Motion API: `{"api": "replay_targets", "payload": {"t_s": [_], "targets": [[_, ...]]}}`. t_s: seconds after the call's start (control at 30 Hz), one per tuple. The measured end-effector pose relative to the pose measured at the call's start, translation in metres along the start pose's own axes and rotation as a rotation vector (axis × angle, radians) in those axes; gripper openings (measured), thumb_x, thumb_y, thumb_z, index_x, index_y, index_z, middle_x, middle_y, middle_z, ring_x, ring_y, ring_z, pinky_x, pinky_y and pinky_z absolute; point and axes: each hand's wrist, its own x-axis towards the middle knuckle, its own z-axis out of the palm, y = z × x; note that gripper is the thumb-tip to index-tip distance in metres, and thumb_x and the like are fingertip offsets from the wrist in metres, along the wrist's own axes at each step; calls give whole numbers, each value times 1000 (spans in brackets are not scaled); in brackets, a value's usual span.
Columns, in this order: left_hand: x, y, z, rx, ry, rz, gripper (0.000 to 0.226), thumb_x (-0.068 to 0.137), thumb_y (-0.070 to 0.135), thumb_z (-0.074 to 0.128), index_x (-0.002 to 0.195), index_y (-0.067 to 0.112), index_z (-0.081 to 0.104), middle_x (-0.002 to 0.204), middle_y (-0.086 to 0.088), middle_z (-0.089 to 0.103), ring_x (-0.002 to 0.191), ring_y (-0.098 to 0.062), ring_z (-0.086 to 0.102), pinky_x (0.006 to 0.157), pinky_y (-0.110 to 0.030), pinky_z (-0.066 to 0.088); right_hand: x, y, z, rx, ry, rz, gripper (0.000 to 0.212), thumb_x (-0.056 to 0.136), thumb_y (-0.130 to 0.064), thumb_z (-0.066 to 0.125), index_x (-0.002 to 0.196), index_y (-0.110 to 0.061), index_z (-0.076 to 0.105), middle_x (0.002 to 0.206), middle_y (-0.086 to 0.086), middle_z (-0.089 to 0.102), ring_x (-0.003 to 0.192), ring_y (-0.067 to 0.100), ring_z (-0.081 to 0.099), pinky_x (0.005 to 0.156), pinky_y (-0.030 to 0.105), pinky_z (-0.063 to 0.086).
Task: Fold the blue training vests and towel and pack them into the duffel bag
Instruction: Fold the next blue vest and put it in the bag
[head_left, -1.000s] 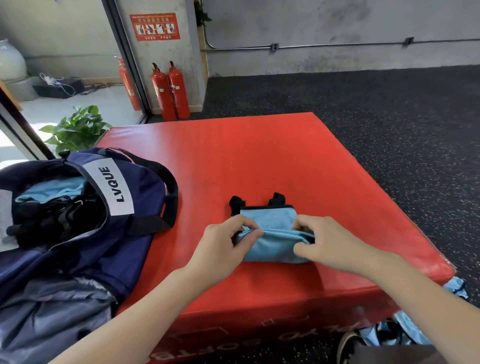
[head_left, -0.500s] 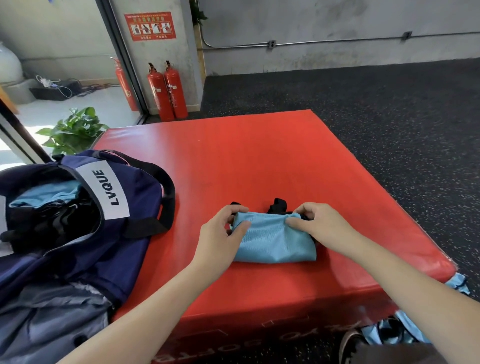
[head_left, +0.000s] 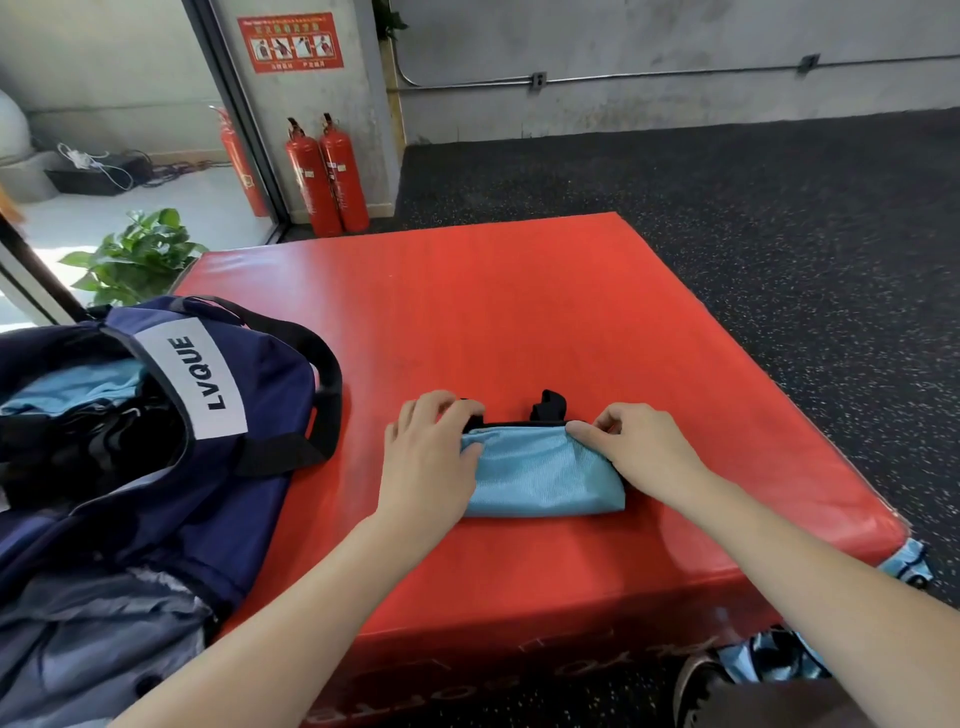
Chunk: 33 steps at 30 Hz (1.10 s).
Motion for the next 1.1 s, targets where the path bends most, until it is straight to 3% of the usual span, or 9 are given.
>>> {"api": "replay_targets", "payload": {"t_s": [0.13, 0.27, 0.37, 0.47, 0.6, 0.7, 0.8, 0.93, 1.1], "targets": [[11, 5, 5, -10, -51, 361, 32, 85, 7, 66, 107, 30, 75, 124, 3, 62, 124, -18, 51, 102, -40, 36, 2, -6, 1, -51, -2, 40, 43, 83, -73, 59, 81, -30, 63, 82, -9, 67, 84, 16, 64, 72, 39, 54], [9, 16, 6, 42, -296, 220, 24, 99, 34, 54, 116, 40, 70, 128, 15, 59, 120, -6, 53, 113, -38, 24, 0, -12, 1, -114, 66, 64, 43, 83, -73, 58, 85, -31, 61, 87, -14, 65, 87, 16, 61, 70, 34, 47], [9, 22, 2, 213, -267, 124, 28, 100, 37, 43, 107, 36, 70, 104, 12, 66, 98, -10, 61, 87, -36, 33, -5, -15, 0, -113, 127, 49, 35, 87, -66, 58, 94, -32, 58, 92, -17, 65, 93, 16, 61, 74, 34, 43], [8, 29, -9, 335, -238, 50, 35, 100, 39, 40, 80, 21, 62, 81, 2, 65, 77, -22, 57, 67, -34, 30, -9, -15, -1, -88, 133, 33, 29, 89, -61, 59, 101, -35, 54, 97, -18, 63, 94, 14, 58, 78, 35, 44], [4, 29, -13, 205, -341, -8, 42, 98, 45, 51, 68, 17, 59, 63, 4, 53, 70, -21, 57, 54, -32, 34, -11, -17, 7, -4, -30, 11, 34, 84, -63, 65, 99, -32, 59, 92, -16, 66, 91, 13, 63, 82, 36, 52], [1, 29, -15, 18, -405, -48, 26, 92, 41, 61, 79, 21, 72, 55, 1, 61, 58, -17, 63, 57, -34, 51, -15, -25, 11, 51, -123, -12, 34, 80, -55, 76, 98, -29, 62, 90, -14, 66, 83, 7, 63, 69, 27, 47], [-2, 28, -16, -147, -419, -109, 14, 91, 39, 65, 92, 27, 71, 53, 0, 67, 43, -6, 60, 47, -19, 44, -16, -29, 14, 131, -176, 25, 39, 74, -46, 84, 100, -24, 65, 91, -10, 67, 86, 10, 65, 71, 28, 48], [-5, 23, -18, -201, -459, -176, 20, 87, 48, 68, 100, 33, 66, 60, 0, 68, 48, -5, 62, 53, -27, 50, -12, -27, 18, 349, -239, 92, 28, 67, -27, 91, 87, -16, 75, 84, 5, 77, 81, 22, 72, 81, 42, 56], [1, 24, -33, -6, -322, -111, 21, 80, 52, 70, 100, 44, 72, 66, 12, 58, 70, -2, 55, 60, -27, 41, -18, -35, 10, 561, -375, 60, 21, 75, -2, 81, 94, -8, 75, 93, 16, 76, 78, 21, 69, 78, 39, 53]]}}
